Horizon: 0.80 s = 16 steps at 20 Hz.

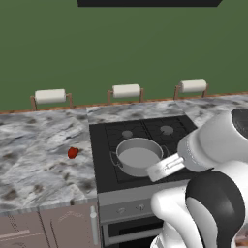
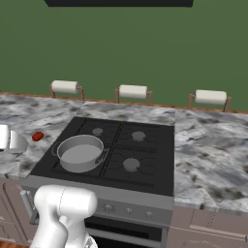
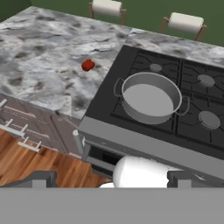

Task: Turn on the burner for the pot on the stove. Wait thirty seconds for the pot to heat up. Then add the bell pepper to the pot.

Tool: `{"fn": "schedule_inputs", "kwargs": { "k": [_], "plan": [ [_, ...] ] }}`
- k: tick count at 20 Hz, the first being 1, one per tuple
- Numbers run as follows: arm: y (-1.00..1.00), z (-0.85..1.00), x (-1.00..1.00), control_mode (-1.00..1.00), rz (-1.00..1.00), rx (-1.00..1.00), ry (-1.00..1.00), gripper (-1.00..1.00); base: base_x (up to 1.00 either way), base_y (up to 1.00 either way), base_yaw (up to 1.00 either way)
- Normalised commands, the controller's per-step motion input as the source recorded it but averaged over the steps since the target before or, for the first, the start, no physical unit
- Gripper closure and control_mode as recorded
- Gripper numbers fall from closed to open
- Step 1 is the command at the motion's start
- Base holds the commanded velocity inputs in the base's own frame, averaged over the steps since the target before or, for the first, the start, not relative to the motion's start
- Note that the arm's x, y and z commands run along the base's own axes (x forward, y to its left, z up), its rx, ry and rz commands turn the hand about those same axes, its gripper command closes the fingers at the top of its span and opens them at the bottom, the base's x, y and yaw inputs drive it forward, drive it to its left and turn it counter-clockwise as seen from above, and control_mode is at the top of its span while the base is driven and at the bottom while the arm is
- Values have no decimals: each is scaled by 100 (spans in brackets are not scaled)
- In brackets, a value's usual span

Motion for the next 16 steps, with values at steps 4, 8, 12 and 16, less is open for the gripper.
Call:
{"fn": "schedule_inputs", "kwargs": {
  "k": [4,8,12,16],
  "plan": [
    [28,0,6,-100,0,0,0,-100,0,0,0],
    [34,0,9,-100,-1,0,0,-100,0,0,0],
    [53,0,28,-100,-5,0,0,-100,0,0,0],
    [63,0,36,-100,-8,0,0,-100,0,0,0]
  ]
}}
